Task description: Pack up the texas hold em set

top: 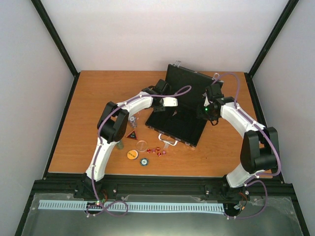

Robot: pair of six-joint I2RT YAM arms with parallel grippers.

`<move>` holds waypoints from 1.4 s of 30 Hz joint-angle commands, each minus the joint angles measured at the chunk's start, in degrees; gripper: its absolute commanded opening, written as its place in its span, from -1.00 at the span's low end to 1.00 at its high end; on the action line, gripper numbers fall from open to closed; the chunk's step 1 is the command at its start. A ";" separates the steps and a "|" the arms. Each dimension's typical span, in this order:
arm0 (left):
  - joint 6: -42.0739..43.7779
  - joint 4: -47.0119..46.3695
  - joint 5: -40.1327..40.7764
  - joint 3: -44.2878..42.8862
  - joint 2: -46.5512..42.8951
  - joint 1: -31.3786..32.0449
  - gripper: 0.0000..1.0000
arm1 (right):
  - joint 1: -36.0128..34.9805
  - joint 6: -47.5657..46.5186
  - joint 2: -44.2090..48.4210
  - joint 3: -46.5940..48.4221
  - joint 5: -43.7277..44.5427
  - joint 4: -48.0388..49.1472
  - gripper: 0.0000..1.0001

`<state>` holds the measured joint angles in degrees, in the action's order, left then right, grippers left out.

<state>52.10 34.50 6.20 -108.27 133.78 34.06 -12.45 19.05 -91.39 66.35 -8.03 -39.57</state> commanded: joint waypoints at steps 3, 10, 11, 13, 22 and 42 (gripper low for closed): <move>-0.69 -1.00 1.67 -2.28 0.65 -0.65 -0.05 | 0.36 -0.44 1.66 -0.49 -0.48 0.72 -0.15; -0.98 -3.13 5.16 -2.10 0.44 -0.88 -0.03 | 0.38 -0.51 1.66 -1.13 -0.72 0.90 -0.16; -1.05 -3.44 5.69 -2.20 0.48 -0.92 -0.03 | 0.33 -0.51 1.58 -1.13 -0.73 0.88 -0.16; -1.30 -3.79 6.29 -2.49 0.35 -1.06 -0.03 | 0.33 -0.68 1.36 -1.22 -0.87 0.83 -0.15; -2.29 -5.05 7.65 -2.85 -0.01 -1.46 0.06 | 0.33 -0.60 1.13 -1.48 -1.40 0.98 -0.16; -6.08 -1.31 6.47 -6.30 -6.49 -1.81 0.20 | 0.28 -0.89 2.02 -1.70 -2.40 0.99 0.06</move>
<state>48.01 31.94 12.67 -111.13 132.09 32.77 -12.45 18.83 -91.24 65.30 -9.96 -39.16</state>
